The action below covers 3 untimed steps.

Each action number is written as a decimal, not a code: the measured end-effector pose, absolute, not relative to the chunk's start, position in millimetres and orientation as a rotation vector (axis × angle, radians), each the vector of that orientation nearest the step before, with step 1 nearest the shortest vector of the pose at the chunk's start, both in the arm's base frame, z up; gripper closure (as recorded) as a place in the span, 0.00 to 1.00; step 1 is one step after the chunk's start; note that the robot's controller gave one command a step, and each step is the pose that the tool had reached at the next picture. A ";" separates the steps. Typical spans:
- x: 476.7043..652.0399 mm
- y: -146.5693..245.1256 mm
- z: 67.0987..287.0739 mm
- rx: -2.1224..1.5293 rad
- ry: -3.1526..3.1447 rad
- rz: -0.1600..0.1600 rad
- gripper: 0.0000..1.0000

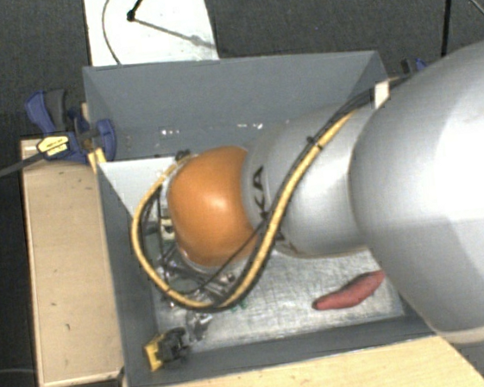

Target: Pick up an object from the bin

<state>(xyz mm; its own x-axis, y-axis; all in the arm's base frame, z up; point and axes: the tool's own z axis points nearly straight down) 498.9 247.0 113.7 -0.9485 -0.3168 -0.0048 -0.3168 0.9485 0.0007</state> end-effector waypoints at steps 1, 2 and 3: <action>498.0 247.2 112.9 -0.502 3.099 0.002 0.00; 494.2 251.1 92.3 -0.737 3.049 0.002 0.00; 502.2 253.0 73.0 -0.826 3.032 -0.002 0.00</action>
Offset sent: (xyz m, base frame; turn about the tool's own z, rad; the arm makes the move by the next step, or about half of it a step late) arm -0.0106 0.0063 -0.0437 -0.2776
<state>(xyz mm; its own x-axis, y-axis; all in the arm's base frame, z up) 502.2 253.0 73.0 -0.8617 -0.5074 0.0008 -0.5074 0.8617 -0.0009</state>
